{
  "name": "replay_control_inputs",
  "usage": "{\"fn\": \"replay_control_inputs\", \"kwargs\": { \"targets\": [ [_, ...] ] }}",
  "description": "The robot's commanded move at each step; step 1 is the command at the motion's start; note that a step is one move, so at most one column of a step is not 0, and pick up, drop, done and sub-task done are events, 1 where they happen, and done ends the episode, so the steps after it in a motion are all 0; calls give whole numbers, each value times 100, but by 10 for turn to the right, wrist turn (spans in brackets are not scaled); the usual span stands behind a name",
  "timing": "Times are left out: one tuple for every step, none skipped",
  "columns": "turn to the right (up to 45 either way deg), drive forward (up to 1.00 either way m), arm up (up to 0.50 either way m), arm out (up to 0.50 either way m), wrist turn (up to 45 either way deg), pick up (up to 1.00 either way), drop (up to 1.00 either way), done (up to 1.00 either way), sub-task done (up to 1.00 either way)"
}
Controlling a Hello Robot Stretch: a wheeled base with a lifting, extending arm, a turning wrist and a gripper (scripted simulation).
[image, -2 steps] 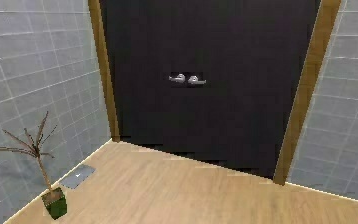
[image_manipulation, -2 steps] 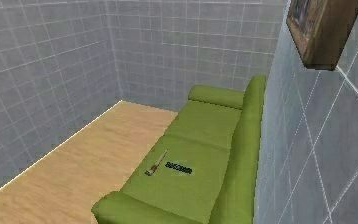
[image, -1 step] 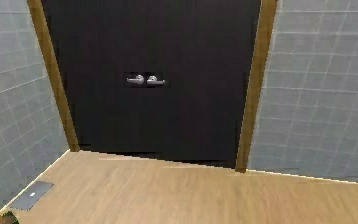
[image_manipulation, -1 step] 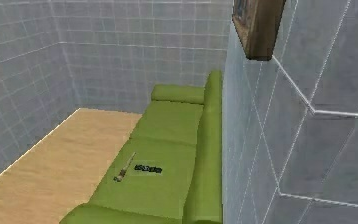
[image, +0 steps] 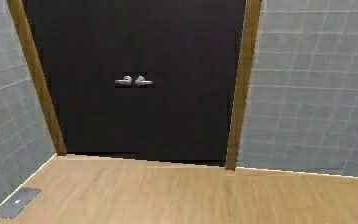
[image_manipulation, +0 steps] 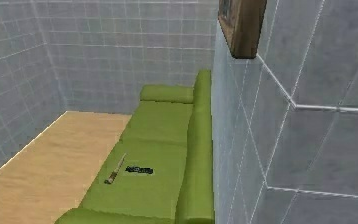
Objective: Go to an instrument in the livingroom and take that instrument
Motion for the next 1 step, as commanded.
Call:
{"fn": "replay_control_inputs", "kwargs": {
  "targets": [
    [0,5,0,0,0,0,0,0,0]
  ]
}}
